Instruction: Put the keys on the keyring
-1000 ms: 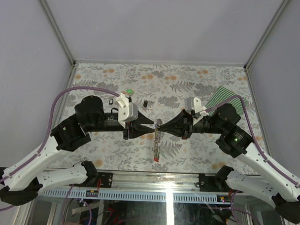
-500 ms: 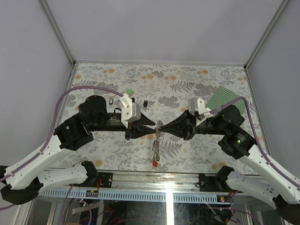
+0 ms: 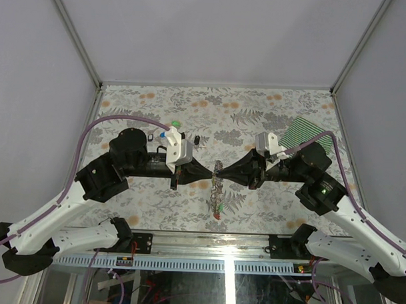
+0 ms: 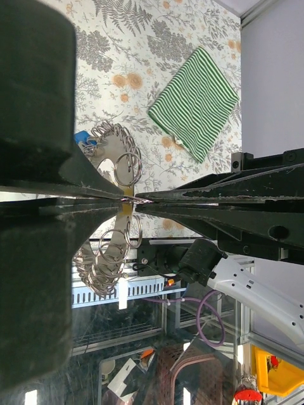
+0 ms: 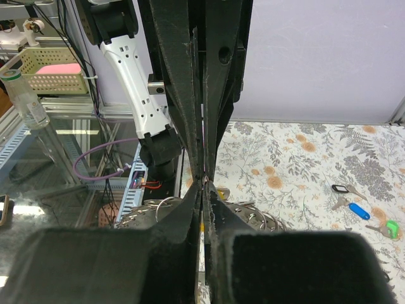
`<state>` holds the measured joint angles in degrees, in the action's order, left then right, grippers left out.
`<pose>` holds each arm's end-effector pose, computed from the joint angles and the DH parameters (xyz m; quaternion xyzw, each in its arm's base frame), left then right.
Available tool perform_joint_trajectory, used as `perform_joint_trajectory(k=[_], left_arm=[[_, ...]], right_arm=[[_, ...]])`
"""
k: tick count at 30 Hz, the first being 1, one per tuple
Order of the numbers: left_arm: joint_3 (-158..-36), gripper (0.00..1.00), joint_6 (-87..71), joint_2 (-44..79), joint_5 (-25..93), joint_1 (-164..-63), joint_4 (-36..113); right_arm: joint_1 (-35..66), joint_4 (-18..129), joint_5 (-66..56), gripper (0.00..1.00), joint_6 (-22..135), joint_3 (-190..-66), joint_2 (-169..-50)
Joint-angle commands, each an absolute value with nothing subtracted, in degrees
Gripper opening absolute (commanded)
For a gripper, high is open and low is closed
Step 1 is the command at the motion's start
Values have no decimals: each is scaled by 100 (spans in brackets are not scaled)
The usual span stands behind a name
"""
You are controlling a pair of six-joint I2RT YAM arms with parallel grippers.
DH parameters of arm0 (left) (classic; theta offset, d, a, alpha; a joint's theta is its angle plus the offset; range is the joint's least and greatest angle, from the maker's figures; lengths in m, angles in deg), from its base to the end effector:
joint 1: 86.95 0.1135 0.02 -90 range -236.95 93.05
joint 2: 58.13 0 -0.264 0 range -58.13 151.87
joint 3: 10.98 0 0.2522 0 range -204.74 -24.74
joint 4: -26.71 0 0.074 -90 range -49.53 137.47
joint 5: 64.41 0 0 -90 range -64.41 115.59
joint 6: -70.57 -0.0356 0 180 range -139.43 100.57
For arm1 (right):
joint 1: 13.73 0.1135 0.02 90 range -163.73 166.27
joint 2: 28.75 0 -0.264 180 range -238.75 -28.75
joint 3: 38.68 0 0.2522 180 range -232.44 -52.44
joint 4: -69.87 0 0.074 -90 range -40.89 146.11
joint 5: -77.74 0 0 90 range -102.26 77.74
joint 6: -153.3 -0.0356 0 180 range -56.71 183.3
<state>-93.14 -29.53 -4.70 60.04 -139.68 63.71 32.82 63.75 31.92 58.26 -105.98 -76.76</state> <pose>0.0967 -0.1603 0.4319 0.5419 0.5155 -0.4358 0.5008 0.1046 0.1465 0.4157 -0.4796 0.4340 0.5263 0.5520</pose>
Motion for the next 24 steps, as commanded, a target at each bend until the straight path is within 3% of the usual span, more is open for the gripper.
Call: perform_joint_trajectory(k=[1,14,24], left_arm=[[-9410,0,-2997,-492,6057,-13993,6177],[-9403,0,-3014,-481,6087,-13987,6155],[-9289,0,-2851,-452,6284,-13988,5849]], right_arm=[[3303,6904,3181,0,5760,-10948,-7472],[3301,7318,2975,0,5527,-10832,-7283],[3301,8457,2573,0,4864,-10404,-7294]])
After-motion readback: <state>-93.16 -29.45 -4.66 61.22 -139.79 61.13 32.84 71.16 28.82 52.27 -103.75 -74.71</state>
